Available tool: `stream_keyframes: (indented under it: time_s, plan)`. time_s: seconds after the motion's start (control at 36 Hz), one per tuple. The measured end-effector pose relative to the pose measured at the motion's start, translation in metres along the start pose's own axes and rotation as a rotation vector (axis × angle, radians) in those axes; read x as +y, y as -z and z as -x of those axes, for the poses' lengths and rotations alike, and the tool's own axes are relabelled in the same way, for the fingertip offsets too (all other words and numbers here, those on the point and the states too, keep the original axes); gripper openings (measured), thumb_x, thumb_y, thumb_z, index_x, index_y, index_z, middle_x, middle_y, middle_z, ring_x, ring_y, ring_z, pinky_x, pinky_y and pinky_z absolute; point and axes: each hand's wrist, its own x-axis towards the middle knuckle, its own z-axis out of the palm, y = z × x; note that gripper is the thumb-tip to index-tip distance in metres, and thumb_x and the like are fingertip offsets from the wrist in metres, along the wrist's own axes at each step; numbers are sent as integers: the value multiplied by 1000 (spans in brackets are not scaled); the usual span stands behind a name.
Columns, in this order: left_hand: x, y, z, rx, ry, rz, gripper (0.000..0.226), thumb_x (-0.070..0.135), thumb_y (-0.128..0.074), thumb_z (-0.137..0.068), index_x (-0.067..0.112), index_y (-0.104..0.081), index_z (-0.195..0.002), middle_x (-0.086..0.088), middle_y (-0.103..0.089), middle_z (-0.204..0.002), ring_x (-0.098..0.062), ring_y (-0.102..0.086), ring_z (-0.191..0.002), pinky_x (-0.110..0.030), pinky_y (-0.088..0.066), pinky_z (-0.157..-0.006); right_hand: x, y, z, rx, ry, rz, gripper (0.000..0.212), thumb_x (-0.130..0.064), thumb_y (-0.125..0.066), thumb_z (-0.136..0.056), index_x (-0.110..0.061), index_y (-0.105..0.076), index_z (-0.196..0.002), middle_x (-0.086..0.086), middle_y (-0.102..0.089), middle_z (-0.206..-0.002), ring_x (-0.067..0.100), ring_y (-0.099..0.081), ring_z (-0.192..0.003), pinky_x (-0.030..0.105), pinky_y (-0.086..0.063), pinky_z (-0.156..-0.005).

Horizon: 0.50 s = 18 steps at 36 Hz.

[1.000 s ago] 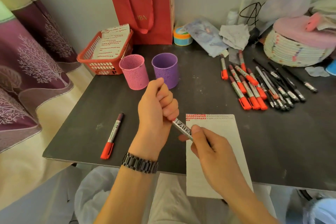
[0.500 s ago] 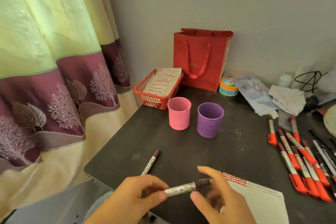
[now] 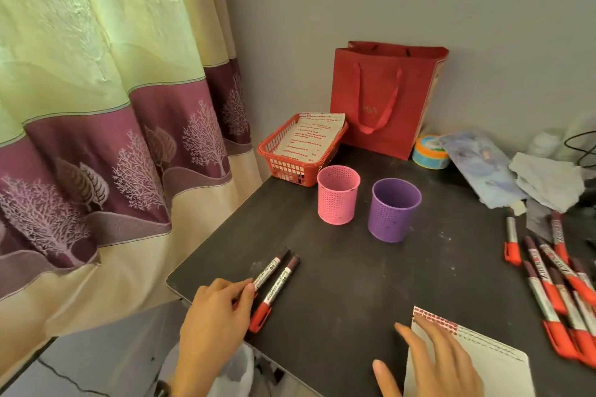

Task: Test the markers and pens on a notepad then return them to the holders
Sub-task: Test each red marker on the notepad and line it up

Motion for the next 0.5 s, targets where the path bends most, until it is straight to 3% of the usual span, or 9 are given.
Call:
stream_keyframes:
  time_s: [0.08,0.19,0.31,0.42,0.5]
  plan:
    - [4,-1,6,16,15,-70,33,50,-44,-99,49,-60,-127,21,-52,-99,-6,-44,-93,-19,-37,-66,3,-2,4,42,-1,-61,63,-78,-63,-67,-30,-78,-104,8,-69,-127,36,-68,-112,53,-57,-85]
    - [7,-3,11,49,3,-137,37,50,-45,-98,43,-61,-131,18,-53,-114,-7,-45,-101,-23,-46,-79,10,-9,11,138,7,-134,77,-75,-23,-87,-23,-80,-89,12,-75,-108,39,-74,-93,53,-59,-66]
    - [11,-6,14,91,-17,-149,45,53,-45,-96,39,-55,-137,14,-52,-130,-13,-47,-115,-32,-49,-93,11,-13,14,146,15,-139,82,-76,-15,-88,-24,-79,-94,10,-75,-112,38,-72,-98,54,-59,-71]
    - [13,-10,17,75,-58,-121,54,60,-47,-92,37,-51,-141,16,-49,-133,-9,-44,-118,-30,-46,-97,11,-15,14,150,-15,-174,85,-79,-12,-86,-27,-78,-101,8,-73,-118,37,-70,-106,54,-58,-79]
    - [14,-13,20,72,-85,-128,58,61,-49,-90,35,-50,-141,16,-50,-130,-8,-43,-115,-27,-45,-94,11,-21,14,208,-27,-180,69,-75,-31,-83,-27,-77,-103,9,-72,-120,37,-69,-108,55,-57,-82]
